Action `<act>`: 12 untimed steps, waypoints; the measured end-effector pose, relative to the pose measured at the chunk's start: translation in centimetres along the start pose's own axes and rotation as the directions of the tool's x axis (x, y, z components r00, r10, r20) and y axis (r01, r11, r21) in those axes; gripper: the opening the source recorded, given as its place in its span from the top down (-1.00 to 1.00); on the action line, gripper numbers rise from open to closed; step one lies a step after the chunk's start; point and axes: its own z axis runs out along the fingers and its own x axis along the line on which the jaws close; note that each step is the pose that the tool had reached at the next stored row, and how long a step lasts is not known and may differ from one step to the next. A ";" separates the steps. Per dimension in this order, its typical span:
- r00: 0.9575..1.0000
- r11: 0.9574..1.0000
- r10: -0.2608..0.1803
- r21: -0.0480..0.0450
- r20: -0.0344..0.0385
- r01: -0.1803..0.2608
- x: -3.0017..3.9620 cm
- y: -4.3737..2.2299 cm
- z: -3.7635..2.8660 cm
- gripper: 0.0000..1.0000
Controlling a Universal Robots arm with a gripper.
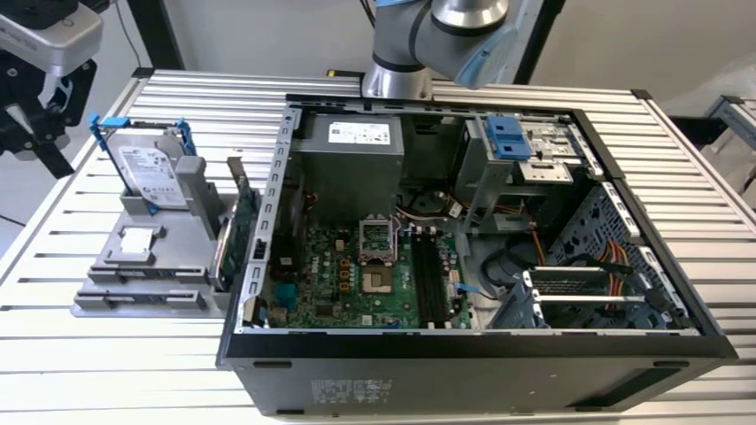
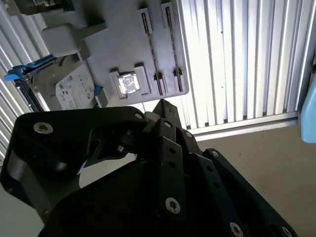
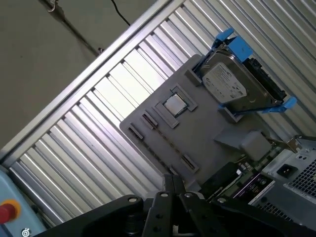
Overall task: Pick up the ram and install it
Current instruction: 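Pick up the ram and move it above insertion slot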
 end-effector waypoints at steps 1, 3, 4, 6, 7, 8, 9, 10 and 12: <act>1.000 1.000 -0.006 0.000 0.000 0.006 0.00 0.00 0.00 1.00; 1.000 1.000 -0.020 0.000 -0.001 0.020 0.00 0.00 0.00 1.00; 1.000 1.000 -0.028 -0.001 -0.001 0.028 0.00 0.00 0.00 1.00; 0.999 0.999 -0.045 -0.001 -0.002 0.045 0.00 0.00 0.00 1.00; 0.999 0.999 -0.054 -0.001 -0.003 0.054 0.00 0.00 0.00 1.00; 0.998 0.998 -0.063 -0.001 -0.003 0.063 0.00 0.00 0.00 1.00; 0.997 0.997 -0.072 -0.002 -0.004 0.072 0.00 0.00 0.00 1.00; 0.997 0.997 -0.081 -0.002 -0.004 0.081 0.00 0.00 0.00 1.00; 0.995 0.995 -0.099 -0.002 -0.005 0.099 0.00 0.00 0.00 1.00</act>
